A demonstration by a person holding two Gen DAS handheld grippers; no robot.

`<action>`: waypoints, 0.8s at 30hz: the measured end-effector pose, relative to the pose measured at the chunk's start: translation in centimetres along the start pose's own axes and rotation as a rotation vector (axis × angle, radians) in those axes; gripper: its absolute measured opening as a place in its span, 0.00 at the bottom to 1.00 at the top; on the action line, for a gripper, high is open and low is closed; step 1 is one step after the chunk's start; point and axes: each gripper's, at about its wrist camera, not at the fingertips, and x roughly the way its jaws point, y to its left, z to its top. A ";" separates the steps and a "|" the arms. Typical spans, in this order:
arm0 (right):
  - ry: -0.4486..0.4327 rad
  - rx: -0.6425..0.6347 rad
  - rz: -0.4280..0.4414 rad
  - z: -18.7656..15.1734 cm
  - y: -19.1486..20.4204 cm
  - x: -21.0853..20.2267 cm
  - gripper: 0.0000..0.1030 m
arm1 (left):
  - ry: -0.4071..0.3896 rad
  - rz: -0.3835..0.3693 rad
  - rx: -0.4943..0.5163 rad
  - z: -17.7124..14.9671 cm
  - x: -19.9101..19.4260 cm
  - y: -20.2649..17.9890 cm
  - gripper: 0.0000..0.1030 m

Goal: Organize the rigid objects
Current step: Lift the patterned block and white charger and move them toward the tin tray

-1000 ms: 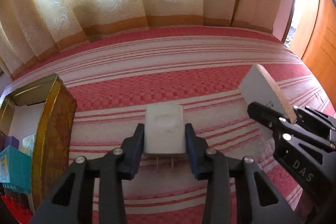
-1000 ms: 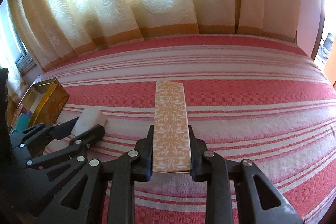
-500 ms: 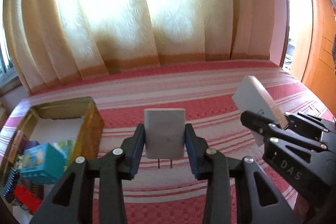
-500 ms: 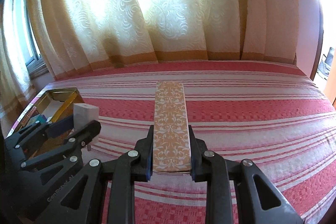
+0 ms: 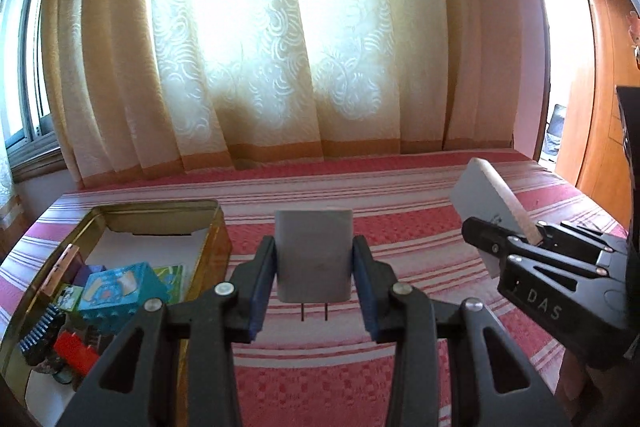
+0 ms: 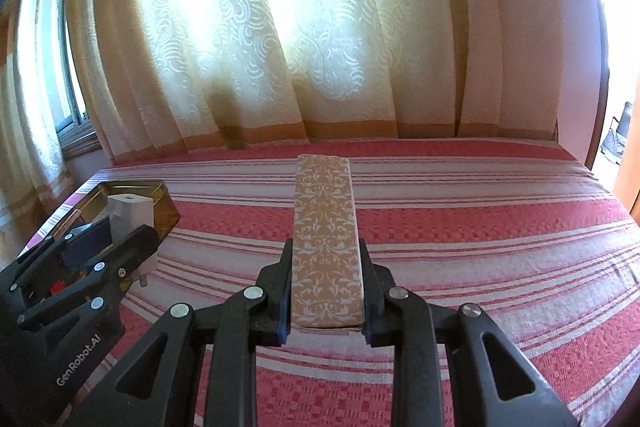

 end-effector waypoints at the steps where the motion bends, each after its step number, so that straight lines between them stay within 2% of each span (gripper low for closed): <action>1: -0.004 -0.004 0.000 -0.1 0.1 -0.3 0.27 | -0.005 0.000 -0.004 -0.1 -0.2 0.1 0.36; 24: -0.067 -0.055 0.021 -1.0 2.4 -3.5 0.27 | -0.045 -0.027 -0.023 -1.4 -3.3 1.6 0.36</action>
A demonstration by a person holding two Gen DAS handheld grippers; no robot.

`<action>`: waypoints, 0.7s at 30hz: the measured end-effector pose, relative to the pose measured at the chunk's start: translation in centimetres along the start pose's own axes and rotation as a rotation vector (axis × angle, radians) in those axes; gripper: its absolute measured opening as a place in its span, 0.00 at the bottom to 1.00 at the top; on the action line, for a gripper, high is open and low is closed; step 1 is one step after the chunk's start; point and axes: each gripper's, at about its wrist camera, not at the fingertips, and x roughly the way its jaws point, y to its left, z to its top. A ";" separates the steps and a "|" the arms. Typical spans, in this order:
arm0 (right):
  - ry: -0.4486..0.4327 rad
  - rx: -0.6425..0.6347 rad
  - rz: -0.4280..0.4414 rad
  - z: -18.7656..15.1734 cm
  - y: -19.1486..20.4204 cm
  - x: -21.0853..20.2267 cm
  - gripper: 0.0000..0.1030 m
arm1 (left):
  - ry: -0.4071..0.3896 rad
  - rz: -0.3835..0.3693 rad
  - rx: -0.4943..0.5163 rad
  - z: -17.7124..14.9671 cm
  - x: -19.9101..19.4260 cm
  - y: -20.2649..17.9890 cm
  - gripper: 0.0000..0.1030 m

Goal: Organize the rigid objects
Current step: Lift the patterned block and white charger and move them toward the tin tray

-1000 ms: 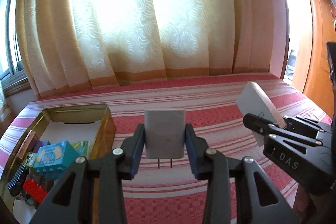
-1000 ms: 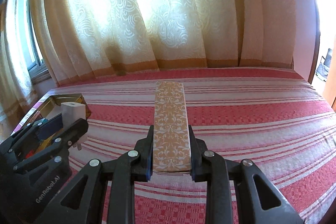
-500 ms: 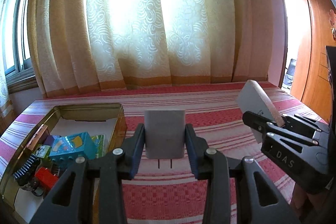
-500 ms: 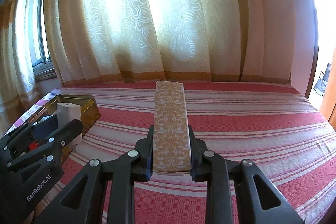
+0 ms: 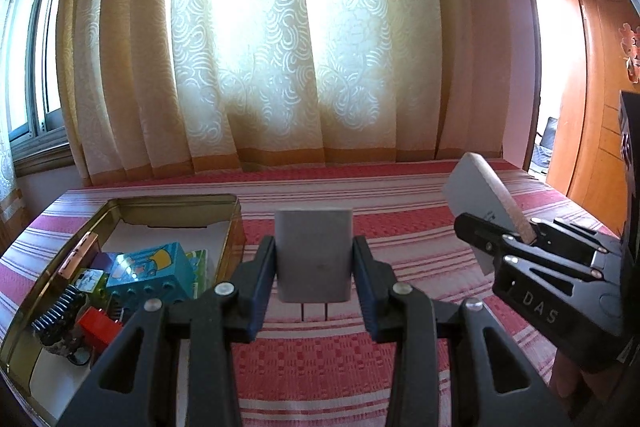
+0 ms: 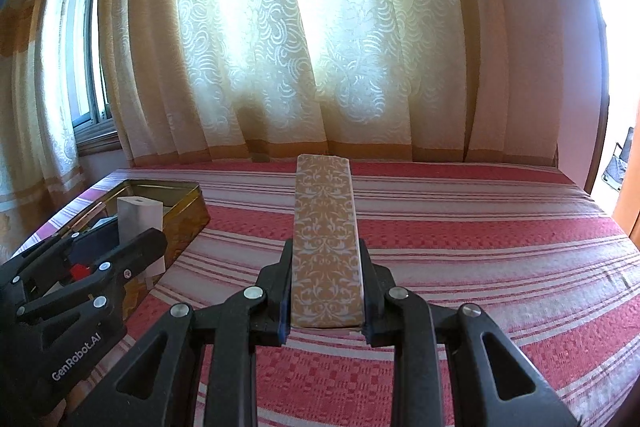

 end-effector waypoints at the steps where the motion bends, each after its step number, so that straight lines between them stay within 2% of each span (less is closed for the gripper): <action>1: -0.003 -0.003 0.000 0.0 0.1 -0.1 0.27 | 0.000 -0.002 -0.001 0.0 -0.1 0.1 0.36; 21: -0.043 -0.019 0.011 -0.6 1.2 -2.1 0.27 | -0.012 -0.018 -0.027 -0.4 -1.2 0.8 0.36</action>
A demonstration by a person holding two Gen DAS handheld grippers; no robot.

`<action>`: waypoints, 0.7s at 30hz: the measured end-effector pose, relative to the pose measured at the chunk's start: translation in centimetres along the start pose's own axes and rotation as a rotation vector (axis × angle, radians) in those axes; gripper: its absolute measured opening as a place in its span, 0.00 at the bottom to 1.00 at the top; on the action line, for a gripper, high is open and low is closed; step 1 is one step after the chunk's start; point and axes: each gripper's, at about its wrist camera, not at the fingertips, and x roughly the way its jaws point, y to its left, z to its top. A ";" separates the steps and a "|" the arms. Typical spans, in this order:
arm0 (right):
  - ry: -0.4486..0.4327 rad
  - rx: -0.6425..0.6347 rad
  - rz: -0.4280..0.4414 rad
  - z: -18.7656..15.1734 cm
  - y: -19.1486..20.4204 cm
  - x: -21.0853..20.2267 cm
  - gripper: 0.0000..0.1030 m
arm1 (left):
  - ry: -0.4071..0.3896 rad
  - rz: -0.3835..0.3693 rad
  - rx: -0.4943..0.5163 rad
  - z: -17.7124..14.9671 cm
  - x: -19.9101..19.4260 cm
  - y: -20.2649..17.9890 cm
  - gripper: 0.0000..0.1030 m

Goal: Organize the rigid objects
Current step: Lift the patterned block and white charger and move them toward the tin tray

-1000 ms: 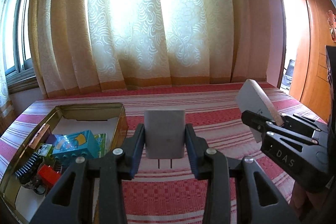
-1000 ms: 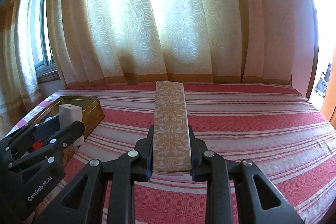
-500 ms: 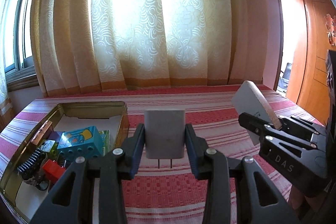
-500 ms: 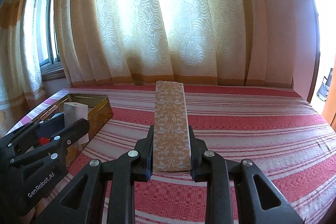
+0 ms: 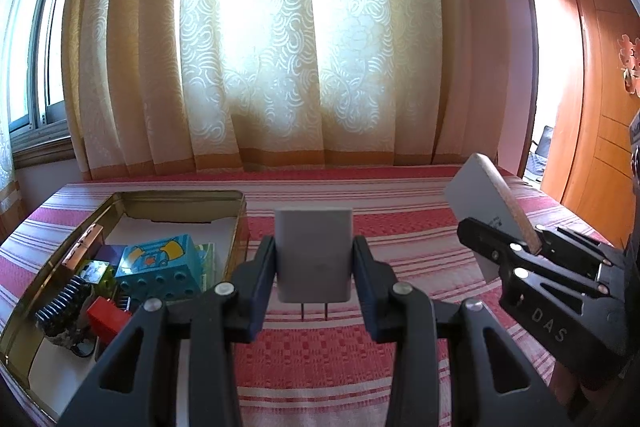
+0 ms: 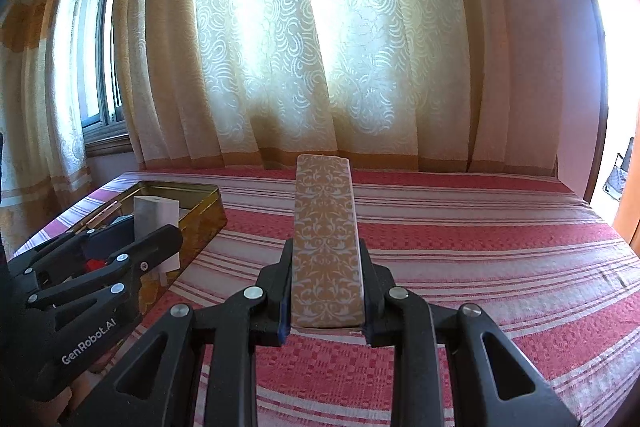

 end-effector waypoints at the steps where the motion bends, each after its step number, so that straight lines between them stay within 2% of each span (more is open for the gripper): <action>1: -0.003 0.000 0.000 0.0 0.0 -0.1 0.27 | -0.001 0.000 0.001 0.0 -0.1 0.0 0.36; 21: -0.022 -0.016 0.030 -0.3 1.9 -0.8 0.27 | -0.033 0.003 -0.013 -0.4 -1.6 0.9 0.36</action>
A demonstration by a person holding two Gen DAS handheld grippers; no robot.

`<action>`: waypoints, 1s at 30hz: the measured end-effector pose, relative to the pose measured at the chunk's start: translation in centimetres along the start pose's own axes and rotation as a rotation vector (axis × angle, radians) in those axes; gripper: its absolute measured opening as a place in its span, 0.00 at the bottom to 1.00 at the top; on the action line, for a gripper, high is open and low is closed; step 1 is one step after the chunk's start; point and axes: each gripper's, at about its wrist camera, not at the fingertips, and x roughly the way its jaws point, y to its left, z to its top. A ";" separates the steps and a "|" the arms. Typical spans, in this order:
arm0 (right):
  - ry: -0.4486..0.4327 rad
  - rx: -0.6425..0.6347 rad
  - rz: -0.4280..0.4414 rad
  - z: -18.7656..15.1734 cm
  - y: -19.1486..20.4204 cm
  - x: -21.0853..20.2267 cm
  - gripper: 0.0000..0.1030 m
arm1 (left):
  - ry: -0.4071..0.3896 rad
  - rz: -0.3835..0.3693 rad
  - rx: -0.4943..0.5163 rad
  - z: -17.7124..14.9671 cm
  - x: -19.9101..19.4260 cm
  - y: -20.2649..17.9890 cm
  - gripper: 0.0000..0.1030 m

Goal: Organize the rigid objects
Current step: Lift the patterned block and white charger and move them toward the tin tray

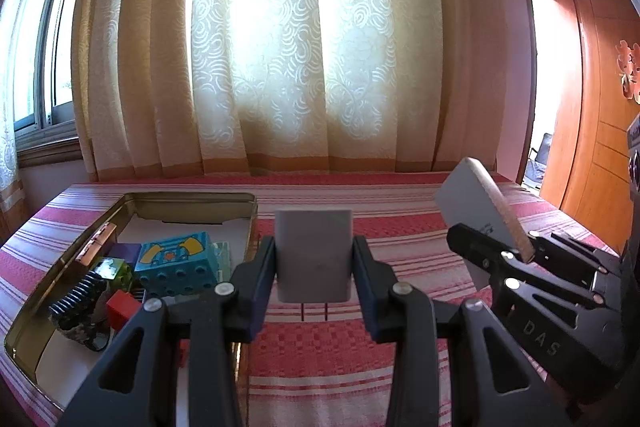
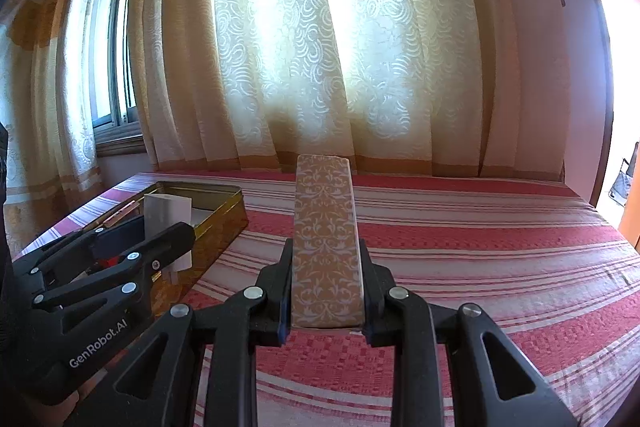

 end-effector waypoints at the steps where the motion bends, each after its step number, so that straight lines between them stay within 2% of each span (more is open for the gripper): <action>1: -0.001 0.000 0.002 0.0 0.1 -0.1 0.27 | -0.002 0.001 0.000 0.0 -0.1 0.1 0.36; 30: -0.028 -0.025 0.056 -0.6 2.9 -0.8 0.27 | -0.045 0.008 -0.046 -0.5 -2.1 2.7 0.36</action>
